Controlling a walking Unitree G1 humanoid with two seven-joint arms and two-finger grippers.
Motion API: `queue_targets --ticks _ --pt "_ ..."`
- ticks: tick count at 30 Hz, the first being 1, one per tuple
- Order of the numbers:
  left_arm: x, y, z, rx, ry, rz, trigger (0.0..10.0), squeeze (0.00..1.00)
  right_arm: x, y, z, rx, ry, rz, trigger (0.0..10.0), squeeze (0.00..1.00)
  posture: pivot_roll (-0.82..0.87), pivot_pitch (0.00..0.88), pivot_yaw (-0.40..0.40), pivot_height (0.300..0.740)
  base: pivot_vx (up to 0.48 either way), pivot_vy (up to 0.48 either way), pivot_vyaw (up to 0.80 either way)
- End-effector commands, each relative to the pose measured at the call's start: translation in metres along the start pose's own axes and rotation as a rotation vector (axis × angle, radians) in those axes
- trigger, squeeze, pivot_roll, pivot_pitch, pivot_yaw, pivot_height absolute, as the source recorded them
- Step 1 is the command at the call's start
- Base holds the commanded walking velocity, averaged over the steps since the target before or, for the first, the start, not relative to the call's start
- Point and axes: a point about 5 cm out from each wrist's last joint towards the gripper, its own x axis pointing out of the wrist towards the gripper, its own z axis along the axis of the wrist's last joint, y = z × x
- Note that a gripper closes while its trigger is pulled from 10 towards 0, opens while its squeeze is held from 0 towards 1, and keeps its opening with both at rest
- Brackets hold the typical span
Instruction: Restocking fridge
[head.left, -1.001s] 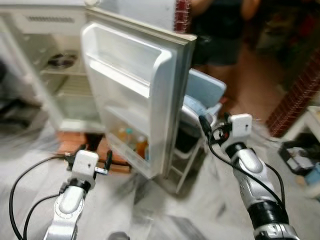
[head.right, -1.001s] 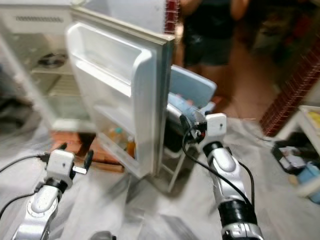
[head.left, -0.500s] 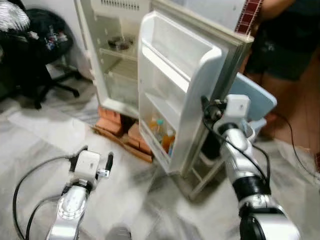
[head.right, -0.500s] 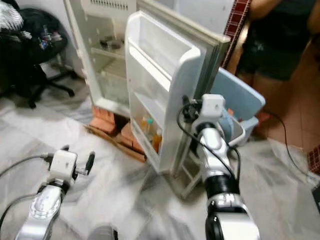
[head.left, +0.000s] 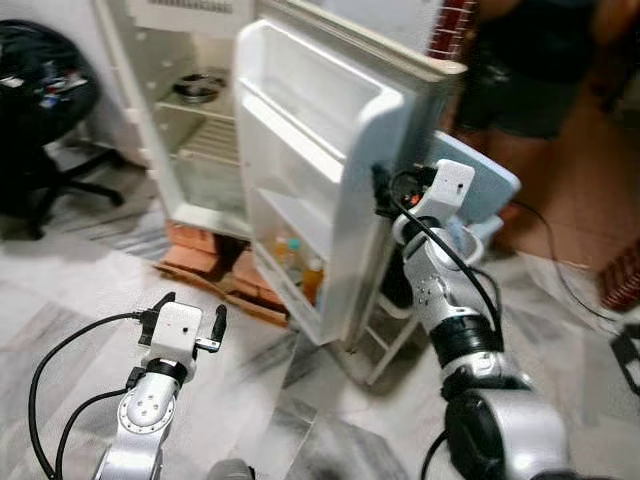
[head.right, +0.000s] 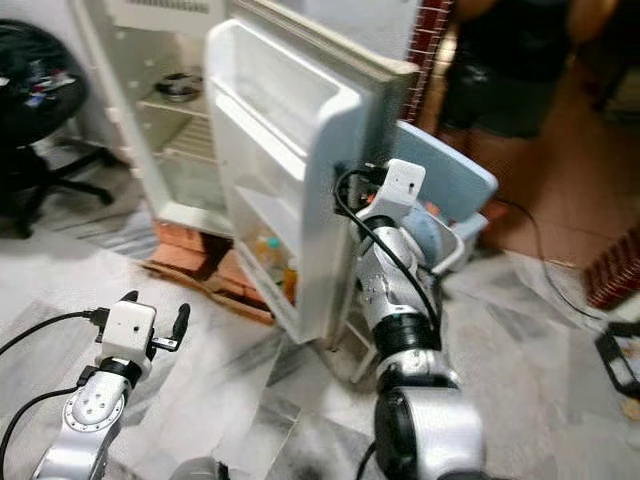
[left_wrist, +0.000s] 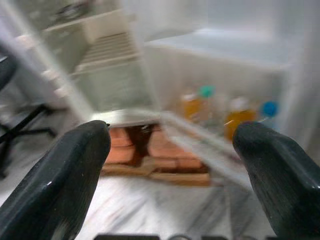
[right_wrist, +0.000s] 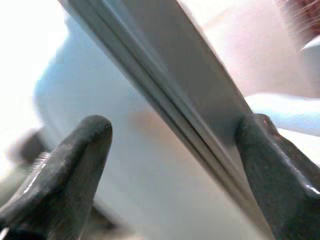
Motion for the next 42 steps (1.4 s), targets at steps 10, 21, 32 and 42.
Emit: queue_targets --ticks 10,21,32,42 --pt "-0.003 0.000 -0.002 -0.002 0.005 -0.006 10.0 0.00 -0.024 0.035 -0.019 -0.216 0.169 0.439 10.0 0.00 0.11 0.000 -0.065 0.740 0.000 0.000 0.00" --pt "-0.001 0.005 0.001 -0.046 -0.006 0.018 10.0 0.00 -0.087 -0.053 -0.005 -0.545 0.132 -0.054 10.0 0.00 0.10 0.000 -0.060 0.740 0.000 0.000 0.00" --pt "0.002 0.010 0.005 -0.054 -0.010 0.035 10.0 0.00 -0.097 -0.062 -0.011 -0.552 0.126 -0.158 10.0 0.00 0.09 0.000 -0.054 0.740 0.000 0.364 0.00" --pt "0.002 0.015 0.005 -0.047 -0.015 0.054 10.0 0.00 -0.100 -0.069 -0.009 -0.575 0.126 -0.203 10.0 0.00 0.09 0.000 -0.055 0.740 0.000 0.480 0.00"
